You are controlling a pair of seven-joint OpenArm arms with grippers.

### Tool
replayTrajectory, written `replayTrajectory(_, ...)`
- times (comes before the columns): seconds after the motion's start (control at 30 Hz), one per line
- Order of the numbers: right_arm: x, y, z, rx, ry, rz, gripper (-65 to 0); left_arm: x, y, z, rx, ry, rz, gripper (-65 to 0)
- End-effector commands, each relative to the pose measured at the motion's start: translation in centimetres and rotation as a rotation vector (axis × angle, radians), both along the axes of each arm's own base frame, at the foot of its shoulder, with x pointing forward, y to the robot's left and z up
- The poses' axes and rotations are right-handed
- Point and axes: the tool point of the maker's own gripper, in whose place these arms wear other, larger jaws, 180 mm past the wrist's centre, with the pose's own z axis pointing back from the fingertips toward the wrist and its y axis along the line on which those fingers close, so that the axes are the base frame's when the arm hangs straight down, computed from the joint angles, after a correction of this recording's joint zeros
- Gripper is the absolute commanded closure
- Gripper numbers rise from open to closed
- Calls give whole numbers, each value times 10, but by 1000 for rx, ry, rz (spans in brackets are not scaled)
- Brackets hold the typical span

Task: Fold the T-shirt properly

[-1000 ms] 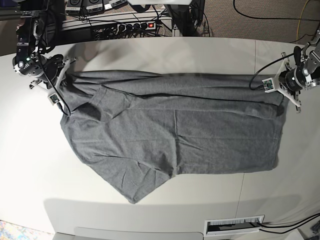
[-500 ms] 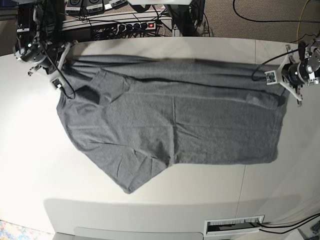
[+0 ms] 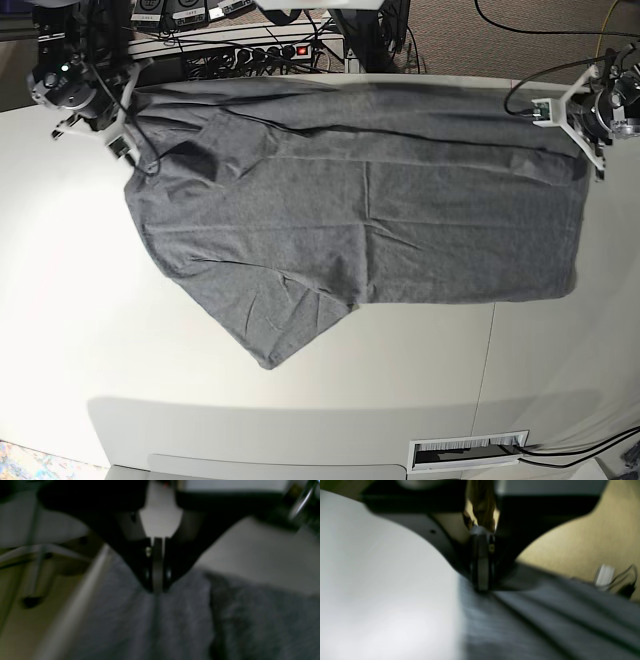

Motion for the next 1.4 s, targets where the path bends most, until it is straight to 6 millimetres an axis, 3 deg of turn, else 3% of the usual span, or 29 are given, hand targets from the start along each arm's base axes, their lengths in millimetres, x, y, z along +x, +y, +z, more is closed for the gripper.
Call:
replayTrajectory(0.0, 12, -7, 14, -10, -56, 1, 0, 14, 4, 13, 17, -54, -15, 0)
replayTrajectory(0.27, 38, -9, 48, 134, -239, -65, 0, 39, -39, 56, -88, -208, -65, 0)
replayTrajectory(0.43, 54, -7, 64, 175, -326, -65, 0, 85, -56, 86, -217, -370, -25, 0)
replayTrajectory(0.6, 63, -9, 68, 168, -323, -80, 0, 134, -43, 92, -371, -403, 184, 0)
replayTrajectory(0.77, 76, -6, 74, 175, -374, -96, -124, 182, -25, 91, -522, -437, 398, 0)
replayTrajectory(0.97, 81, -3, 77, 191, -399, -99, -130, 227, 0, 84, -676, -473, 657, -108)
replayTrajectory(1.1, 82, -3, 78, 191, -400, -100, -130, 239, 6, 66, -751, -405, 759, -170)
replayTrajectory(1.23, 81, -3, 77, 191, -399, -100, -130, 243, 7, 54, -820, -328, 817, -281)
replayTrajectory(1.37, 81, -4, 77, 190, -397, -100, -130, 249, 21, 50, -841, -336, 888, -297)
